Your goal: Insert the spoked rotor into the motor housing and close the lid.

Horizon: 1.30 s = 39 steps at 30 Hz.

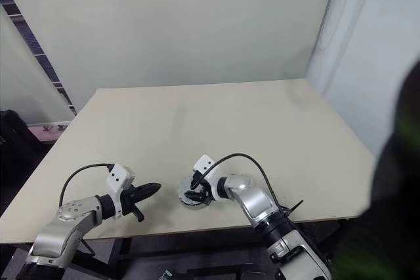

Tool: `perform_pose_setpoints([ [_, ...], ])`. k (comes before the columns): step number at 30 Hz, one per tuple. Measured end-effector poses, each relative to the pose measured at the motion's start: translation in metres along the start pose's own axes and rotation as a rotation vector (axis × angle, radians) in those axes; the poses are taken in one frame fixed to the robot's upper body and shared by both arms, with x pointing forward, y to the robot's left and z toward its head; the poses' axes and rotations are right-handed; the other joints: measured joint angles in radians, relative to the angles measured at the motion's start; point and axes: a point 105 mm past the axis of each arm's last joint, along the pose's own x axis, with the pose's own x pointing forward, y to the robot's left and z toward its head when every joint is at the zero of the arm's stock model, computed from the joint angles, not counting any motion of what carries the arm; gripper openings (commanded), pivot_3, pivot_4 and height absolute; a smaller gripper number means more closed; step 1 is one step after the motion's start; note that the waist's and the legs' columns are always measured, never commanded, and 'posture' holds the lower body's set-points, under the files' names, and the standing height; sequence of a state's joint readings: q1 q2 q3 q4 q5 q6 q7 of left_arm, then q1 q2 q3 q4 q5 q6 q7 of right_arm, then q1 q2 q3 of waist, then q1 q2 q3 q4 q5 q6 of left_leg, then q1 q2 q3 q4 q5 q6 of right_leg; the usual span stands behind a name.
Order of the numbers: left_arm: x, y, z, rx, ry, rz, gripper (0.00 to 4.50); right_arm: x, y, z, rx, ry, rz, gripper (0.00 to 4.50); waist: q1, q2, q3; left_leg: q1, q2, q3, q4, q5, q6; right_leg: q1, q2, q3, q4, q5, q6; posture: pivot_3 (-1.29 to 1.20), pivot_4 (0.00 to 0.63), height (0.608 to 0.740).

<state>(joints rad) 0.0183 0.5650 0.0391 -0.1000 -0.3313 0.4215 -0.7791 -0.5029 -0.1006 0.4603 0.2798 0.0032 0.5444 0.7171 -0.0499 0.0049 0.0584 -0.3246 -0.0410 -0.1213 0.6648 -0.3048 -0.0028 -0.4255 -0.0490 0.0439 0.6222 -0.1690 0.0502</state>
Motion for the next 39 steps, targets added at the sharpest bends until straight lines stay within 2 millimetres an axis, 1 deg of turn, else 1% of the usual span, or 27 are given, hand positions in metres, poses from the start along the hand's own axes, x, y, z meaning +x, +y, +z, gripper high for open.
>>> perform_pose_setpoints([
  [17, 0.0006, -0.0003, 0.0001, -0.003, -0.001, -0.001, 0.00, 0.0007, 0.0013, 0.0002, -0.059, 0.082, 0.001, 3.21, 0.000, 0.000, 0.000, 0.000, 0.000, 0.000, 0.000, 0.000, 0.000, 0.000, 0.000, 0.000, 0.000, 0.000, 0.000, 0.00, 0.000, 0.740],
  [28, 0.0016, -0.0017, -0.0003, -0.004, 0.000, -0.007, 0.00, -0.0010, 0.0015, 0.0001, -0.074, 0.110, 0.025, 3.21, 0.000, 0.000, 0.000, 0.001, 0.000, 0.000, 0.000, 0.000, 0.000, 0.001, 0.000, 0.000, 0.000, 0.000, 0.000, 0.00, 0.000, 0.740],
  [39, 0.0040, -0.0049, -0.0012, -0.009, -0.001, -0.018, 0.00, 0.0019, 0.0014, 0.0018, -0.055, 0.130, 0.017, 3.21, 0.000, 0.000, -0.001, 0.001, 0.000, 0.000, 0.000, 0.000, 0.000, 0.001, 0.000, 0.000, 0.001, 0.000, 0.000, 0.00, 0.000, 0.740],
])
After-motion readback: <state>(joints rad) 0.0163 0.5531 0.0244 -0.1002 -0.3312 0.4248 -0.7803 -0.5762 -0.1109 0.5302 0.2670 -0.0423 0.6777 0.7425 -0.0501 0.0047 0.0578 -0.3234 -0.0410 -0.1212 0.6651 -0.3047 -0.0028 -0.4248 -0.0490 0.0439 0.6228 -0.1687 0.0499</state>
